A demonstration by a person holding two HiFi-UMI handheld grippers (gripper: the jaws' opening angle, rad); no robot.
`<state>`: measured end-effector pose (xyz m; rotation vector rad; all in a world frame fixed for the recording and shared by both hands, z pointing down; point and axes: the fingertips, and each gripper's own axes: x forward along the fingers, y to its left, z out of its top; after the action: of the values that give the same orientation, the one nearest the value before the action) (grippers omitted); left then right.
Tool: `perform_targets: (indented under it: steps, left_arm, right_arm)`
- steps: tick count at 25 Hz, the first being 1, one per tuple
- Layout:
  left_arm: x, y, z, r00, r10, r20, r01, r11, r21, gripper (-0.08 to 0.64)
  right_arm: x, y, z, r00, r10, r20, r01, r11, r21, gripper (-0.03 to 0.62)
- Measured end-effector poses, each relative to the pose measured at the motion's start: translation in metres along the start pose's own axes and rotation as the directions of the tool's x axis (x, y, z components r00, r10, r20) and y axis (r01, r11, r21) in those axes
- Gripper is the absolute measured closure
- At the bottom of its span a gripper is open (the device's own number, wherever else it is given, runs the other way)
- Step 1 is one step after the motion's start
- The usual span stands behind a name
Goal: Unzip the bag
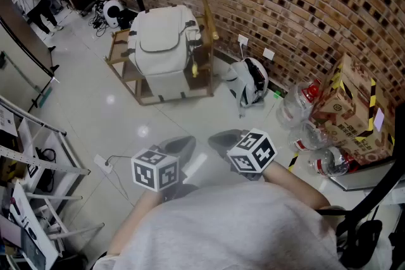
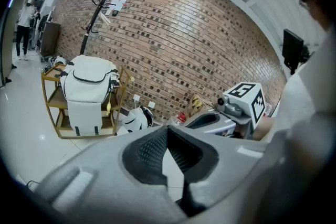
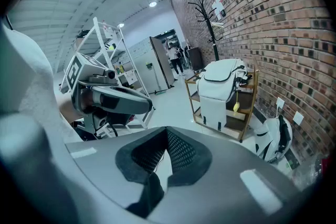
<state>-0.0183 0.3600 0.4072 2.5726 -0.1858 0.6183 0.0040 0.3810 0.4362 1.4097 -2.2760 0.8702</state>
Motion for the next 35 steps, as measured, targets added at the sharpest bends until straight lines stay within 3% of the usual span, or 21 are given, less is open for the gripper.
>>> perform_targets:
  steps: [10, 18, 23, 28, 35]
  left_arm:
    - [0.016, 0.057, 0.018, 1.0, 0.025, 0.005, -0.025, 0.999, -0.037, 0.56]
    - [0.06, 0.139, 0.064, 1.0, 0.002, -0.022, -0.003, 0.997, -0.075, 0.559]
    - [0.087, 0.221, 0.116, 0.997, -0.028, -0.076, 0.02, 0.994, -0.106, 0.56]
    - [0.108, 0.295, 0.171, 0.997, -0.034, -0.074, 0.026, 0.994, -0.109, 0.56]
    - [0.131, 0.346, 0.21, 0.996, -0.053, -0.069, 0.046, 0.994, -0.101, 0.56]
  right_arm:
    - [0.037, -0.036, 0.026, 1.0, 0.01, -0.014, -0.011, 1.0, -0.019, 0.591]
    - [0.089, -0.109, 0.069, 0.998, -0.032, -0.058, 0.033, 0.999, 0.002, 0.591]
    - [0.145, -0.165, 0.126, 0.995, -0.056, -0.076, 0.062, 0.996, 0.069, 0.591]
    - [0.191, -0.209, 0.185, 0.993, -0.083, -0.08, 0.09, 0.992, 0.083, 0.591]
    - [0.211, -0.26, 0.229, 0.985, -0.154, -0.073, 0.158, 0.986, 0.059, 0.591]
